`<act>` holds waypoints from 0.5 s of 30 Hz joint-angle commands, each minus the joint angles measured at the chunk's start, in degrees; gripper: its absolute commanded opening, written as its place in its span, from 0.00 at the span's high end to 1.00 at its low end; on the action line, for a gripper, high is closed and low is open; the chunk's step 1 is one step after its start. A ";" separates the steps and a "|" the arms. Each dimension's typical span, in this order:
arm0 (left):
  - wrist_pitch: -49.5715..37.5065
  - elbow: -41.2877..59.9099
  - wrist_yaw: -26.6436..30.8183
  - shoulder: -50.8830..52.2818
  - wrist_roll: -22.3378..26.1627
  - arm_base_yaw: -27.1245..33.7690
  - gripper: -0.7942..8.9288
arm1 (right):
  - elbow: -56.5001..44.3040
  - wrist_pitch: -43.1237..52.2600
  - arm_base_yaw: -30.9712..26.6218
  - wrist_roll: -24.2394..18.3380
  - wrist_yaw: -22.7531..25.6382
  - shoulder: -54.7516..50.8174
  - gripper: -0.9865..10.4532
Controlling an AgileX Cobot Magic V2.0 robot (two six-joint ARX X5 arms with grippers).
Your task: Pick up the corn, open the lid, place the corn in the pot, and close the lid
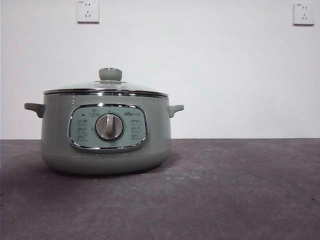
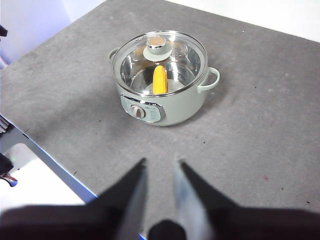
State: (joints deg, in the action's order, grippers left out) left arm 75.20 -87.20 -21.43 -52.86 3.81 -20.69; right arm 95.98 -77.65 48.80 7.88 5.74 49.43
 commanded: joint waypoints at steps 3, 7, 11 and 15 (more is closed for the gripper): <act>-0.22 0.09 0.04 0.07 -0.13 -0.04 0.92 | -0.37 -1.60 0.11 -0.39 -0.11 -0.04 0.91; -0.20 0.09 0.02 -0.52 -0.15 -0.02 0.92 | -0.37 -1.60 0.11 -0.37 -0.11 -0.04 0.91; -0.20 0.09 0.02 -1.44 -0.17 -0.02 0.92 | -0.37 -1.60 0.11 -0.37 -0.11 -0.04 0.91; -0.17 0.09 0.00 -2.51 -0.20 -0.02 0.92 | -0.37 -1.60 0.11 -0.39 -0.11 -0.04 0.91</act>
State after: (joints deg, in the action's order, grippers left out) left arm 75.20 -87.20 -21.39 -55.48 3.79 -20.69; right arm 95.98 -77.65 48.80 7.70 5.76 49.43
